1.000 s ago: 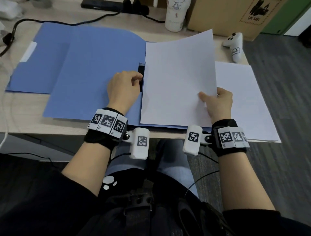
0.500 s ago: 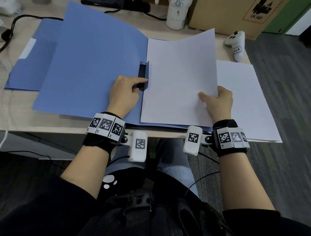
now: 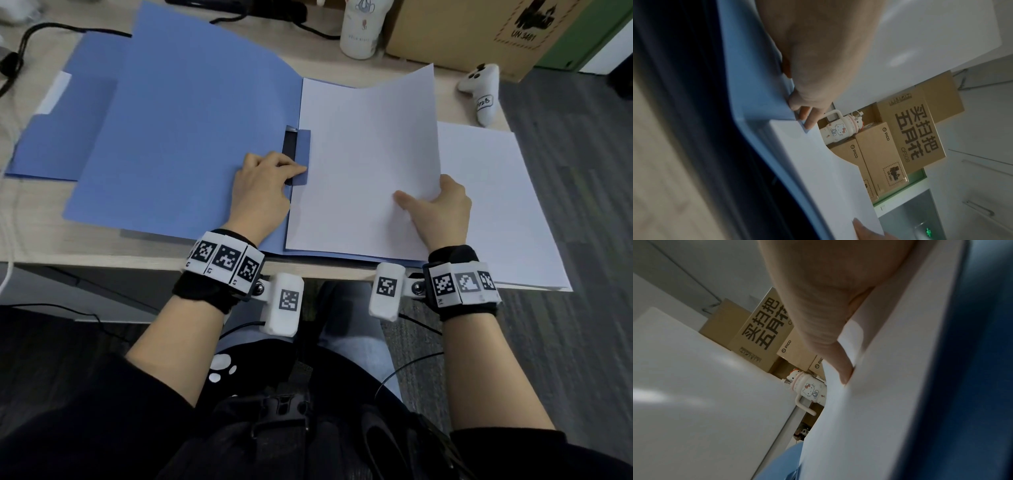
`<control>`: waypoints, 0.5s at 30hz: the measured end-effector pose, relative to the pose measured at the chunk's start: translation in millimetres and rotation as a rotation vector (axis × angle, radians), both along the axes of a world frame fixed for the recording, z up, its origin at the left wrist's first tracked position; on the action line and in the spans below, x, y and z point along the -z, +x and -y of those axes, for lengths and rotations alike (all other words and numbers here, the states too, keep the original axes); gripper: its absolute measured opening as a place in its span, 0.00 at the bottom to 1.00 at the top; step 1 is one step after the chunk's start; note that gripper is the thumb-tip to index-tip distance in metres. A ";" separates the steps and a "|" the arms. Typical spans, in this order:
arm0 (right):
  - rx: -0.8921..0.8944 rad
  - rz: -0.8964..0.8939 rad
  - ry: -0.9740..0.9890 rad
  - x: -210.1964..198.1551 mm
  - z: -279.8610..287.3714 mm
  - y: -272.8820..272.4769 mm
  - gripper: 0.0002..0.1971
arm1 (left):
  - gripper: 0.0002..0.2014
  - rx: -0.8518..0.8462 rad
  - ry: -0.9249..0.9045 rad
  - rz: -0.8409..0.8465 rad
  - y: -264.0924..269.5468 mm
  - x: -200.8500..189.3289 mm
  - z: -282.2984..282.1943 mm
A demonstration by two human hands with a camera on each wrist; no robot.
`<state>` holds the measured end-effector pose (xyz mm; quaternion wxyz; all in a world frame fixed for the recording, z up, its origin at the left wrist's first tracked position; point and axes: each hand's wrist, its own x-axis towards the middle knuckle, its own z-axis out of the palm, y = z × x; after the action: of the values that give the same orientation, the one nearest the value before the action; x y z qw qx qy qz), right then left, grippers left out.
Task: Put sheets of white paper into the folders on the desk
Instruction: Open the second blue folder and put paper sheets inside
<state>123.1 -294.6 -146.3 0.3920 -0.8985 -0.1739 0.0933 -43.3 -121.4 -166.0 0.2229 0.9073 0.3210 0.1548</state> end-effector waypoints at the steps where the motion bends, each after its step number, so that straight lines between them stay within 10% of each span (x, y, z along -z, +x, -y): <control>1: -0.001 0.017 -0.024 0.3 0.3 1.5 0.33 | 0.26 0.001 0.007 -0.014 0.5 -0.4 0.6; 9: -0.025 0.235 -0.123 -5.0 -1.1 -1.3 0.33 | 0.27 0.011 0.016 -0.091 1.7 -6.9 3.2; 15: -0.284 0.141 0.214 -17.9 -21.8 -30.3 0.17 | 0.27 0.036 0.018 -0.133 1.8 -9.1 4.0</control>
<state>92.8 -272.8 -128.4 0.4549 -0.8225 -0.3349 0.0656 -41.6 -125.4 -156.9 0.1957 0.9232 0.3174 0.0930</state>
